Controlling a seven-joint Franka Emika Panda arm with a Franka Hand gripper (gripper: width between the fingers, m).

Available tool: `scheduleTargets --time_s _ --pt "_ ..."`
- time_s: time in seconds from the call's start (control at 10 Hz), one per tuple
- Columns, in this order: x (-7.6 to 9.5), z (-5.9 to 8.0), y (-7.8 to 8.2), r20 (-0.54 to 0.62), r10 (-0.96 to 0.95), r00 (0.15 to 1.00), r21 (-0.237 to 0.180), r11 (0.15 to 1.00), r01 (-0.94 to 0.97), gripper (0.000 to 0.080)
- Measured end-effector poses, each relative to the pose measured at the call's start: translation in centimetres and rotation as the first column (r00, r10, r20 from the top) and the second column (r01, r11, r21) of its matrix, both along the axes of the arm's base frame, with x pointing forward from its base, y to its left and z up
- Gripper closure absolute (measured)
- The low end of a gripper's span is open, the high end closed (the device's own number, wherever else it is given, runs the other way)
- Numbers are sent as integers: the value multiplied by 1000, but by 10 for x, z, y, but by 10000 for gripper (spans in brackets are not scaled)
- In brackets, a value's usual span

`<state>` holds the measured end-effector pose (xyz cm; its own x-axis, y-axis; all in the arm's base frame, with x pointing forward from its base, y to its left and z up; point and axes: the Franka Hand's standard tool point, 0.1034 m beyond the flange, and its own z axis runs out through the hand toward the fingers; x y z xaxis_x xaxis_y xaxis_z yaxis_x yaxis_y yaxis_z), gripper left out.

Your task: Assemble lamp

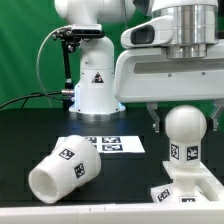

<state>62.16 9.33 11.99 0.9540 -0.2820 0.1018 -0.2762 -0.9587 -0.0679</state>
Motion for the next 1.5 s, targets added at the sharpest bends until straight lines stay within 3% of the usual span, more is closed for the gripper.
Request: scheduleTargets --time_s 0.1,0.3,0.6,0.8,0.9,1.0,1.1,1.3,1.4,1.5 --pt "-3 -1 0 17 -152 988 8 988 152 225" --pt "-5 -2 1 5 -465 885 41 885 465 225" --pt "0 -3 -3 -137 -837 529 125 516 848 223" --pt "4 -2 -1 -196 -917 348 111 332 937 223" --pt "3 -3 0 -198 -921 337 108 321 941 223" --pt "3 -3 0 -195 -914 355 109 339 934 223" --pt "3 -4 0 -188 -900 393 112 378 919 131" --pt "-2 -7 4 -148 -751 643 119 632 766 109" --pt "-2 -4 6 -121 -592 797 118 789 603 101" --pt "-3 -4 7 -104 -457 883 116 876 468 101"
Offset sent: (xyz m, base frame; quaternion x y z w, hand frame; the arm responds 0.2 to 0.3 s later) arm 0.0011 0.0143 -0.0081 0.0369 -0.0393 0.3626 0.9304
